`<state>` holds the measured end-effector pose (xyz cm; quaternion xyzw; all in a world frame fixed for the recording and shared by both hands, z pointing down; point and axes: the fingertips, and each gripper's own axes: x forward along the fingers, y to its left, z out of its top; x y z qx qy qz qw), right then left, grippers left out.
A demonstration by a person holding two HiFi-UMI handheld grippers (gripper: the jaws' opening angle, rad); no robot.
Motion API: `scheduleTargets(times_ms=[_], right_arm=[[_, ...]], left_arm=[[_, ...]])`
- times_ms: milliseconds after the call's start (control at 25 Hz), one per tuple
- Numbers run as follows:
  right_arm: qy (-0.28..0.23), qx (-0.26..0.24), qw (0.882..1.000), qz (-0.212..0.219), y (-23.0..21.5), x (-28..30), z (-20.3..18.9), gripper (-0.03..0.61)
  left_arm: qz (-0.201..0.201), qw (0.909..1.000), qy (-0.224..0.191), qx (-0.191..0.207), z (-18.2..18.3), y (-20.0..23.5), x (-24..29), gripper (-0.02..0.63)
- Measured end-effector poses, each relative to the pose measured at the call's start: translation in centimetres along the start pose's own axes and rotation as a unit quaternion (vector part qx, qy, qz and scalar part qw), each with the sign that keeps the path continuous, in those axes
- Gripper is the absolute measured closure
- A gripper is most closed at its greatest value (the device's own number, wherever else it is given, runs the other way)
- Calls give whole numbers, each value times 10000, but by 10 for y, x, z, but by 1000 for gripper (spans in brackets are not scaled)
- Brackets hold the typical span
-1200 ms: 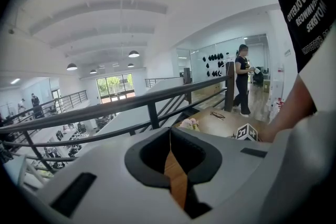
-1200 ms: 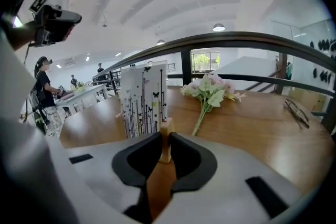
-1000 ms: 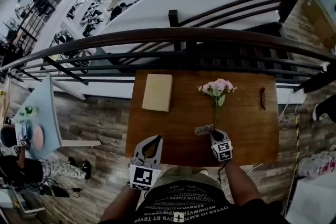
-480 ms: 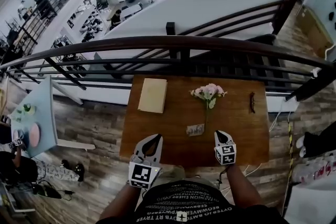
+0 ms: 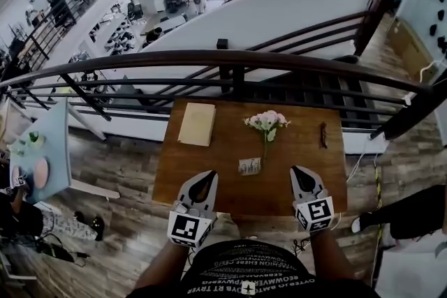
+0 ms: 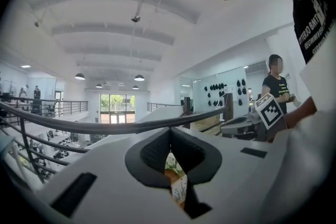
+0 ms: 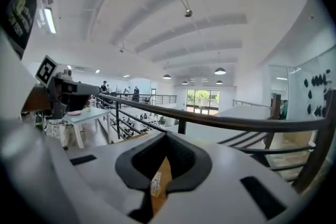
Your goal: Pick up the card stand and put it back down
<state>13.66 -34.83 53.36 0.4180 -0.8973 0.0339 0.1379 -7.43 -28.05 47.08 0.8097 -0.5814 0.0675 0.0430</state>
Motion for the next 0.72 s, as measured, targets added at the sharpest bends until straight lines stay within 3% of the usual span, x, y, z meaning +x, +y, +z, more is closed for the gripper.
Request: scheduleTargets(times_ms=[280,720], right_arm=[[-128,-123,9996,240,27,-43,28,565],[-42,87,9993,366,44,-78,8,565]], left_arm=[[67,9999,61,58,4,-22,-33,588],[23,9994,292,192,-3,-44,-72,588]])
